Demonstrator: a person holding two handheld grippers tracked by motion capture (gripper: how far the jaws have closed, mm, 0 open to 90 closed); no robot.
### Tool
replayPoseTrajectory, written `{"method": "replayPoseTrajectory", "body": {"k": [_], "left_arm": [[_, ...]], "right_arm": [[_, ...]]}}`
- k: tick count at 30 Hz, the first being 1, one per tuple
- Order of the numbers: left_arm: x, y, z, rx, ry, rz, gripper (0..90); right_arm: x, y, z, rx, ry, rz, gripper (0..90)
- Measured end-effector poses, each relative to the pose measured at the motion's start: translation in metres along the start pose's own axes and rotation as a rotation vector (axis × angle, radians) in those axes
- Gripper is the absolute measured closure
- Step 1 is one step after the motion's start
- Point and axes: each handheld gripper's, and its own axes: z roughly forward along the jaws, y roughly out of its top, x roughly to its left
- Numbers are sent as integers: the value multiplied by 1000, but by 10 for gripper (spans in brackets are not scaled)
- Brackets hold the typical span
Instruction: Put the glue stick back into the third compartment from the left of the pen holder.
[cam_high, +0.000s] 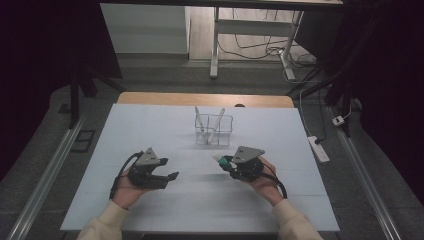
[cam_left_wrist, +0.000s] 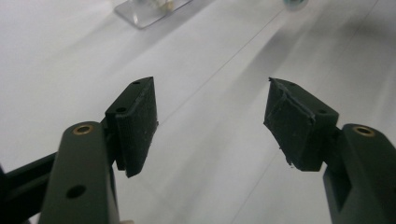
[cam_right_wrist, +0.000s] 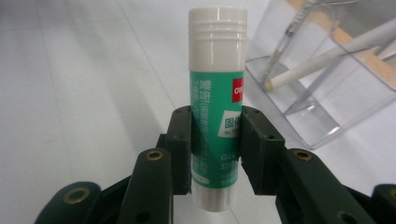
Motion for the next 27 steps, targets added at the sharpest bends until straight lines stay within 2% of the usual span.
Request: {"method": "replayPoseTrajectory", "body": {"k": [7, 13, 21, 23, 27], "left_arm": [[7, -24, -18, -4, 36, -32, 336], [14, -39, -26, 6, 65, -47, 325], [20, -48, -28, 12, 84, -59, 309], [20, -49, -29, 11, 85, -59, 307], [21, -51, -30, 14, 88, -61, 303]], "right_arm": [[-5, 0, -4, -24, -19, 32, 658], [-11, 0, -7, -42, -41, 70, 657], [-20, 1, -9, -70, -71, 111, 658], [-23, 3, -11, -84, -75, 131, 657], [-27, 10, -13, -116, -93, 140, 657]]}}
